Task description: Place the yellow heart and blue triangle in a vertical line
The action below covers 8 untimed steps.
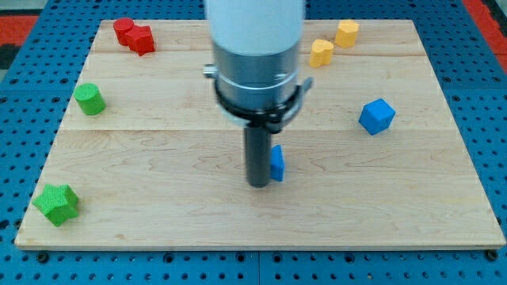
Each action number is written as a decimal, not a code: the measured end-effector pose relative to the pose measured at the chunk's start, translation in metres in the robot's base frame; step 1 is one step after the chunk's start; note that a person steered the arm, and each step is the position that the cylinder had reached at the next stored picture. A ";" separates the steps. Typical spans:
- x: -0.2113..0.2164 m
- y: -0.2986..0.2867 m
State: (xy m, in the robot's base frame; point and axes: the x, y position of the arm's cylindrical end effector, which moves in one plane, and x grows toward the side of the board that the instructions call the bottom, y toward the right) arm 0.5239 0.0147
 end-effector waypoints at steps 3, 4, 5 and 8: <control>-0.071 0.062; -0.073 0.104; -0.081 0.121; -0.204 -0.103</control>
